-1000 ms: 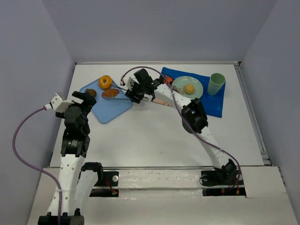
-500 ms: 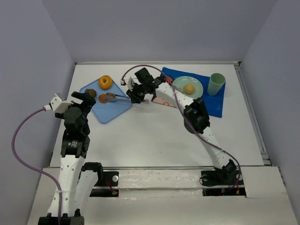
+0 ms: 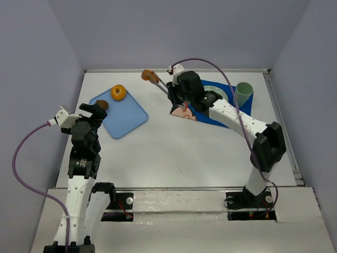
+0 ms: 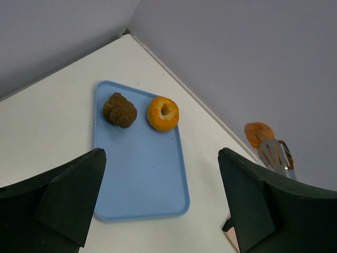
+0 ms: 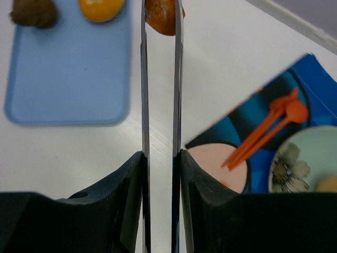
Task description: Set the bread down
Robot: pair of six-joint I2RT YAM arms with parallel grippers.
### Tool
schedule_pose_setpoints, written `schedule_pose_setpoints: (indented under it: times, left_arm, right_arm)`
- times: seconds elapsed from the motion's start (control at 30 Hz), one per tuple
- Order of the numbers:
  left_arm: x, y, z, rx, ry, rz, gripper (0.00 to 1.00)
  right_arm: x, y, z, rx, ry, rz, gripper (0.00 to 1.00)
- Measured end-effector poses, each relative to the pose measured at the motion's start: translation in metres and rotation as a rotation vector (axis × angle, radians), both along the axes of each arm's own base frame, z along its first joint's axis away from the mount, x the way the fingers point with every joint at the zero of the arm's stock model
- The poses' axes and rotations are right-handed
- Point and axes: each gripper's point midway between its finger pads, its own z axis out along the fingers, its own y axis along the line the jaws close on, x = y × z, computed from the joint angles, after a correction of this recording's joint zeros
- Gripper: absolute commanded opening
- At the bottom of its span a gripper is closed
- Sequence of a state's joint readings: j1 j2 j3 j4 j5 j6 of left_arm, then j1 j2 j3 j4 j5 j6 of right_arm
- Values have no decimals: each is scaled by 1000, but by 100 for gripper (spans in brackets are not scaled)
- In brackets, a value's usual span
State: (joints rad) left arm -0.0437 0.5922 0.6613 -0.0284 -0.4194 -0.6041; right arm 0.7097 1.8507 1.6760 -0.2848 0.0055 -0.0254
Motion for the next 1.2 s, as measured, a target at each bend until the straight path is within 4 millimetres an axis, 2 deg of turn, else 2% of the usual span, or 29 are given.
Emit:
schedule_pose_setpoints:
  times: [0.07,0.1,0.2,0.23,0.27,0.37,0.47,0.5,0.73,0.8,0.9,1.07,1.2]
  left_arm:
    - [1,0,-1,0,4,-1,99]
    - [1,0,-2,0,7,-1,99]
    - [3,-1,-5,1,18,-5,99]
    - [5,-2,-6,1,24,-8,99]
    - [6,-2,-8,0,31,-12,99]
    - [9,-4,-13,0,49,-22,99]
    - [12,-5,-17,0,64,-27,99]
    - [12,-5,-17,0,65,-28,99]
    - [12,-5,-18,0,65,-28,99]
    - [12,-5,-18,0,65,-28,99]
    - [12,-5,-18,0,65,-28,99]
    - [12,-5,-18,0,65,-28,99]
    - [12,-5,-18,0,65,-28,99]
  right_arm:
    - [3,-35,-2,6,0,-148,7]
    - [4,-61,-7,2,9,-240,7]
    - [8,-131,-31,-34,49,-487,7]
    - [9,-146,-37,-41,59,-540,7]
    - [10,-170,-48,-61,81,-619,9]
    - [7,-210,-70,-99,131,-752,13]
    - [2,-223,-81,-127,162,-804,20]
    - [1,-224,-84,-129,171,-815,25]
    - [-3,-225,-96,-149,207,-833,39]
    - [-3,-225,-96,-146,207,-834,41]
    - [-3,-224,-96,-146,210,-826,51]
    - [-8,-221,-89,-122,213,-800,56]
    - [-13,-221,-73,-92,198,-786,58]
